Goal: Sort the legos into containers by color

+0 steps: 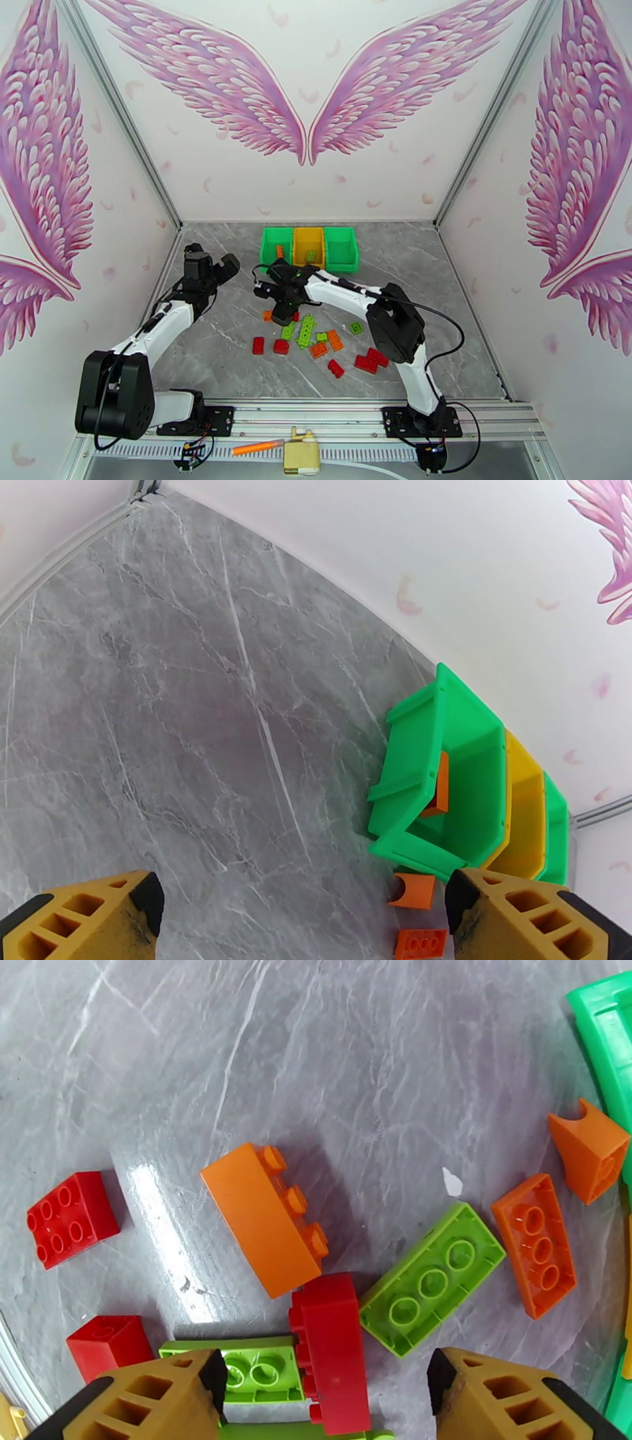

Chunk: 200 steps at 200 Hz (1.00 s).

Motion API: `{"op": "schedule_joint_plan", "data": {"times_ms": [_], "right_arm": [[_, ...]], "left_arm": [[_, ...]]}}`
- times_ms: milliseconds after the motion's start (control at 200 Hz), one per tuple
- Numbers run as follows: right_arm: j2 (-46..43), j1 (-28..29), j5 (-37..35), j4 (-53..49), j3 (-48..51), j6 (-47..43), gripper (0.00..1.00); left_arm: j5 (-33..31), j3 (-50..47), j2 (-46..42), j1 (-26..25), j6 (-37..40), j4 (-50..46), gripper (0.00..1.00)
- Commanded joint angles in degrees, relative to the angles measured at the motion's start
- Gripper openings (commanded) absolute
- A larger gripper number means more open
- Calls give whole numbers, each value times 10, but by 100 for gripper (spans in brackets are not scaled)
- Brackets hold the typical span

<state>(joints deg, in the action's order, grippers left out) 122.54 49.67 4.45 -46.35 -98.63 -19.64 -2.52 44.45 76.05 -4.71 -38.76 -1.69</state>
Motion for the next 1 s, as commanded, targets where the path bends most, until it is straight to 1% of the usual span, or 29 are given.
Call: {"op": "schedule_joint_plan", "data": {"times_ms": [0, 65, 195, 280, 340, 415, 525, 555, 635, 835, 995], "right_arm": [[24, 6, -27, -33, -31, -6, 63], [34, 7, -34, -37, -39, -7, 56], [46, 8, -38, -38, -44, -9, 54], [52, 7, -39, -37, -46, -8, 48], [54, 8, -39, -36, -46, -8, 45], [54, 8, -38, -34, -46, -6, 40], [47, 8, -38, -33, -45, -6, 27], [44, 7, -35, -33, -44, -5, 25], [35, 6, -31, -26, -40, -2, 23], [0, 4, -28, -3, -15, 7, 23], [-56, -9, 17, 53, 32, 28, 22]], "left_arm": [[-10, -11, -23, 3, 14, -22, 99], [-12, -13, -25, 3, 16, -24, 99], [-9, -14, -28, 2, 16, -25, 99], [-8, -15, -31, 2, 17, -23, 99], [-7, -13, -31, 2, 17, -23, 99], [-6, -12, -30, 2, 17, -24, 99], [-6, -12, -30, 2, 17, -23, 99], [-7, -12, -31, 2, 17, -23, 99], [-13, -15, -34, 2, 23, -23, 99], [-29, -21, -47, 0, 37, -26, 99], [-42, -29, -57, -6, 53, -19, 99]]}}
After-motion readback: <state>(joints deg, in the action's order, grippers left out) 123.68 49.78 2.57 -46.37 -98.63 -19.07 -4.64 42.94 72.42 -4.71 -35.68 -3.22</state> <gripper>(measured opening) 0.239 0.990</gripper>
